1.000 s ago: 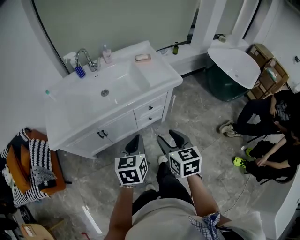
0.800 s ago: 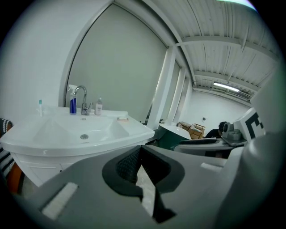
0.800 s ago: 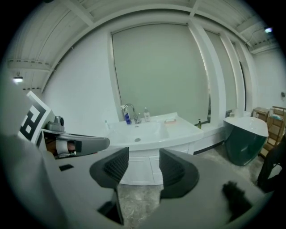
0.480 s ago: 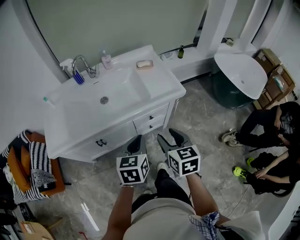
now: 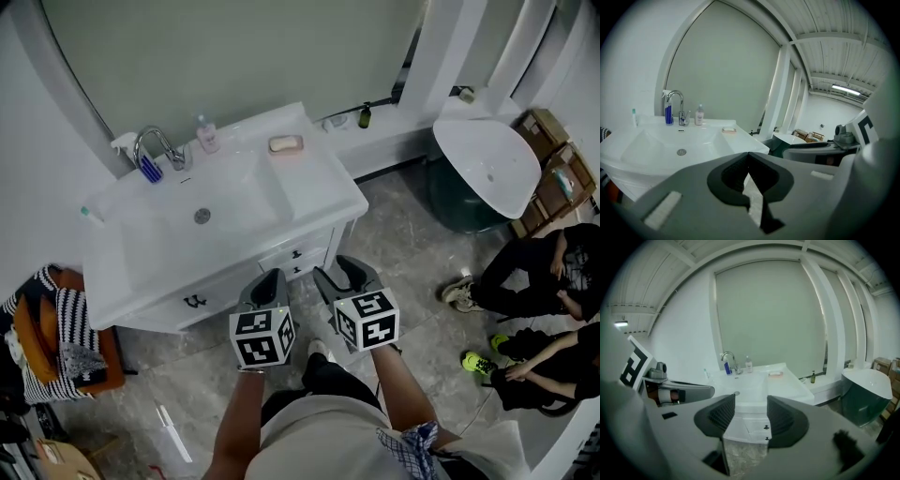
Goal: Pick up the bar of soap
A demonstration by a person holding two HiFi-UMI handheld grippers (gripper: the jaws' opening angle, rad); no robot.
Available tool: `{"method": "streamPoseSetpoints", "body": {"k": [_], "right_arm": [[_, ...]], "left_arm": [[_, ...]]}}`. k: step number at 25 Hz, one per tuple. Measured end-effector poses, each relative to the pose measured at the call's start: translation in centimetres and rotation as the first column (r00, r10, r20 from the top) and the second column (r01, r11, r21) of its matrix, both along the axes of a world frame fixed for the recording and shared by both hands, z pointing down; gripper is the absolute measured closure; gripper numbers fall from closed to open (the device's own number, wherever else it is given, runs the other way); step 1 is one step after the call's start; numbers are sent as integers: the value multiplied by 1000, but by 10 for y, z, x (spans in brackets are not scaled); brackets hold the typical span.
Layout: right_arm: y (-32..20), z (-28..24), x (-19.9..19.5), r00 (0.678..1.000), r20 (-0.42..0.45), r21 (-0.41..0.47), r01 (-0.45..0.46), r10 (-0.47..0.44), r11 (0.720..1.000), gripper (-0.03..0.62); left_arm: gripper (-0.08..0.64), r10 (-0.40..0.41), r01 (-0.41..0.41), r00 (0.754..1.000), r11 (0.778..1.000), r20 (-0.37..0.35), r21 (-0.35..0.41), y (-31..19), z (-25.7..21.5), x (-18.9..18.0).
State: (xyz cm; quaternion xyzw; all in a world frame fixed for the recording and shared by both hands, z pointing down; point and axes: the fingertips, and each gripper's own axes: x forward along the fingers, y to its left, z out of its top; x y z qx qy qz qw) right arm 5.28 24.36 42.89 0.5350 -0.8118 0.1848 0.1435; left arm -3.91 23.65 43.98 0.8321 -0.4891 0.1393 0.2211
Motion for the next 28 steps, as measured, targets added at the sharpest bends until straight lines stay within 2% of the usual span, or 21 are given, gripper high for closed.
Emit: {"method": "streamPoseSetpoints", "body": {"k": [5, 8, 10, 13, 23, 28], "right_arm": [[-18, -1, 7, 999, 26, 10, 31, -32, 999, 385], [-24, -2, 12, 999, -23, 16, 44, -43, 999, 382], [-27, -2, 17, 999, -29, 11, 35, -35, 999, 377], [-29, 1, 19, 1000, 12, -19, 28, -28, 999, 376], [-36, 10, 15, 999, -13, -41, 50, -51, 998, 376], [-50, 12, 19, 999, -10, -37, 36, -36, 999, 376]], "left_arm": [[551, -31, 31, 1000, 999, -6, -7, -16, 4, 5], [551, -48, 48, 999, 999, -12, -10, -22, 5, 8], [551, -49, 49, 999, 999, -15, -10, -24, 5, 10], [551, -44, 44, 999, 999, -9, -10, -25, 6, 12], [551, -66, 66, 998, 997, 3, -34, -34, 15, 9], [551, -53, 52, 999, 999, -6, -8, -50, 13, 13]]}}
